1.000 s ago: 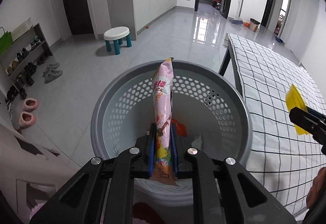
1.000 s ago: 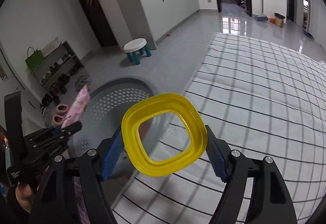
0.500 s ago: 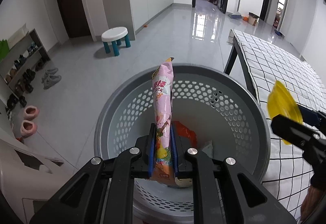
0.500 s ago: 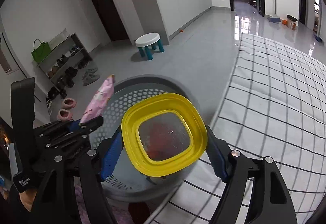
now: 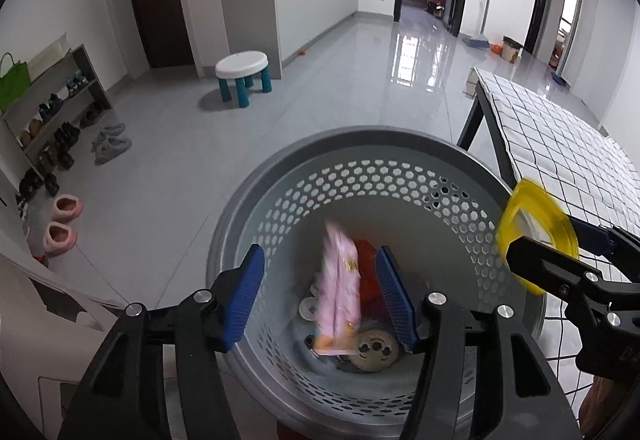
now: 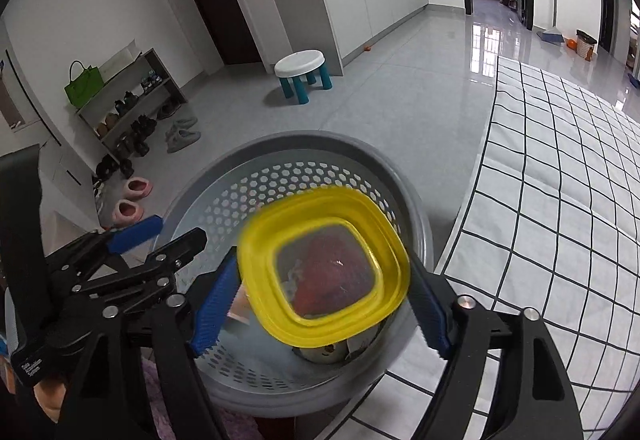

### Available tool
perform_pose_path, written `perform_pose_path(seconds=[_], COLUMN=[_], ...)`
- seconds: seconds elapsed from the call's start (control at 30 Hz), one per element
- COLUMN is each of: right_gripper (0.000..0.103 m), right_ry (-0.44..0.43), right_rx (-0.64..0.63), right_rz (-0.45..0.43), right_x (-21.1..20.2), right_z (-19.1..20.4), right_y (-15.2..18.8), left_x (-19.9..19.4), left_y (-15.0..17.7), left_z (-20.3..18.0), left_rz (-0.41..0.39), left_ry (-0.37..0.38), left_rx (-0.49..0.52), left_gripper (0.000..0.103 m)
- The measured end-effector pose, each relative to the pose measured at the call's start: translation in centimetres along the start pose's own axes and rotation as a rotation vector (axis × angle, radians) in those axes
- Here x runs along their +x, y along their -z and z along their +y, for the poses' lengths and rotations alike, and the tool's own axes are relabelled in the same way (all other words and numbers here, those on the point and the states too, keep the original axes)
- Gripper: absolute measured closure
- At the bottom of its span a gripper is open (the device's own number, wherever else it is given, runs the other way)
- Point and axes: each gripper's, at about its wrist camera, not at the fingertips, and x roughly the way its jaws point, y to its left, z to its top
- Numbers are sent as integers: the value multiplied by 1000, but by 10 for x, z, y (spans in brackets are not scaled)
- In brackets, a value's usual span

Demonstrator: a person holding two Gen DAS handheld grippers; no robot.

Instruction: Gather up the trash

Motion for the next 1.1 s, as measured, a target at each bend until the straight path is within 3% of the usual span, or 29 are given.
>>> perform_pose_path(seconds=[0.2, 0.33, 0.77, 1.1], right_gripper=[22, 22, 22, 22], right_ry=[30, 50, 120, 148], right_rx=[-14, -7, 2, 24], right_rz=[-27, -32, -34, -31], right_x=[-7, -11, -17, -17], right_z=[5, 5, 8, 6], right_y=[3, 7, 19, 21], left_x=[-1, -2, -9, -10], left_y=[1, 3, 6, 6], left_z=[3, 6, 10, 13], left_rz=[5, 2, -26, -28], left_ry=[-18, -32, -79, -107], left_rx=[-13, -30, -48, -53], left_gripper=[43, 31, 15, 8])
